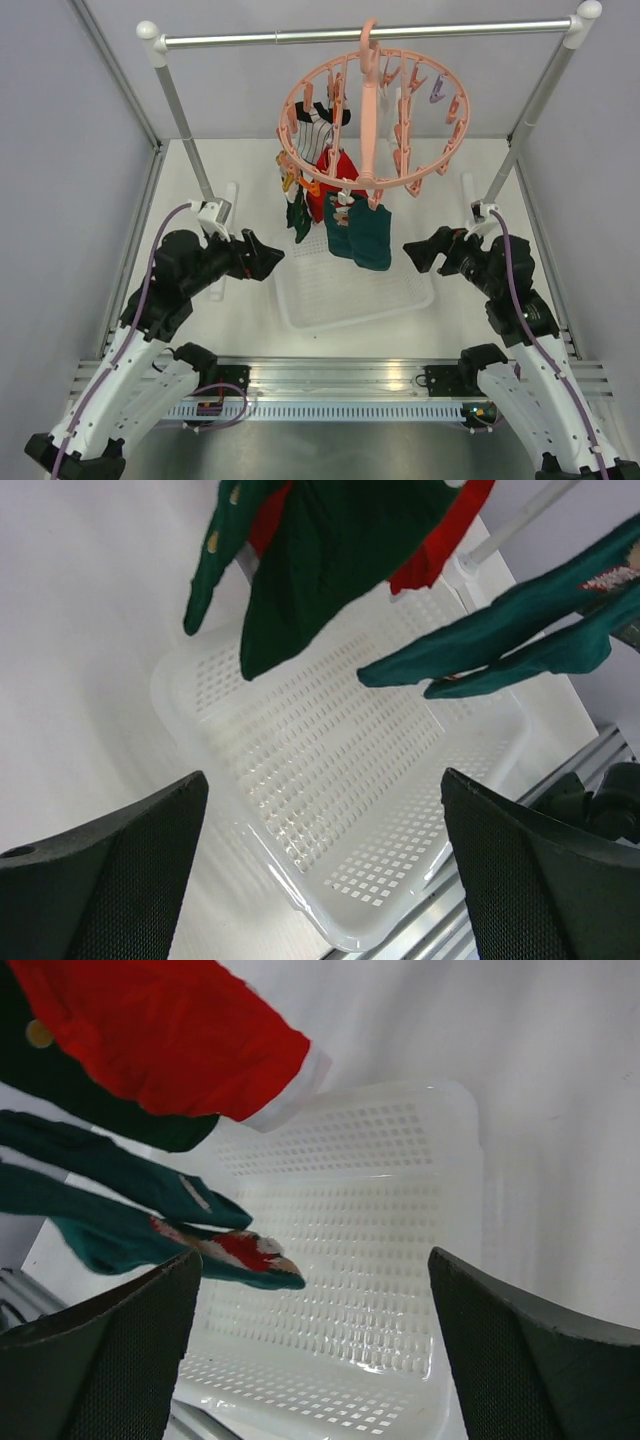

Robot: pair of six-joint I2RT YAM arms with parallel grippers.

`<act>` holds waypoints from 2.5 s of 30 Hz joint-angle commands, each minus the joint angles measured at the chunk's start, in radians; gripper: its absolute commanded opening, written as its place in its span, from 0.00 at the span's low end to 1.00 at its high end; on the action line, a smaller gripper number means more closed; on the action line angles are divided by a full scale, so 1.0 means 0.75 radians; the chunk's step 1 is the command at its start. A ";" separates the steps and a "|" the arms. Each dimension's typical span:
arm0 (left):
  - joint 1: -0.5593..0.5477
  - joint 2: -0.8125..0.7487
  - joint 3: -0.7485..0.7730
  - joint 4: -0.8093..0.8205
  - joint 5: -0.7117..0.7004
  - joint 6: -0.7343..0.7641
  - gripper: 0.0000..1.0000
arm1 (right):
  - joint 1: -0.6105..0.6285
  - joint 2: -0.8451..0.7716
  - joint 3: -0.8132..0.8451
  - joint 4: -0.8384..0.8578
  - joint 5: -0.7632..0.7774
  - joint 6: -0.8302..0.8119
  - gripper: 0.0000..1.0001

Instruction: Remove the socks clipped to the hanger

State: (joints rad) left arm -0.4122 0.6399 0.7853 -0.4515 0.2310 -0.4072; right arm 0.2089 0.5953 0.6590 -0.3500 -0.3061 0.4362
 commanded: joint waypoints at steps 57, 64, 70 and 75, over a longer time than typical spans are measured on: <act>-0.545 0.521 -0.290 1.205 -0.042 -0.128 0.82 | 0.681 0.098 -0.298 0.593 0.312 -0.017 0.63; -0.545 0.621 -0.294 1.310 -0.020 -0.122 0.82 | 0.681 0.149 -0.337 0.714 0.259 0.040 0.45; -0.547 0.642 -0.290 1.328 -0.009 -0.114 0.82 | 0.681 0.155 -0.333 0.745 0.204 0.091 0.11; -0.545 0.652 -0.309 1.363 0.025 -0.124 0.82 | 0.679 0.139 -0.324 0.763 0.122 0.140 0.02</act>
State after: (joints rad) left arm -0.8158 1.1213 0.5652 0.4839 0.2176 -0.5255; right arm 0.7162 0.7136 0.4061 0.1474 -0.1486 0.5049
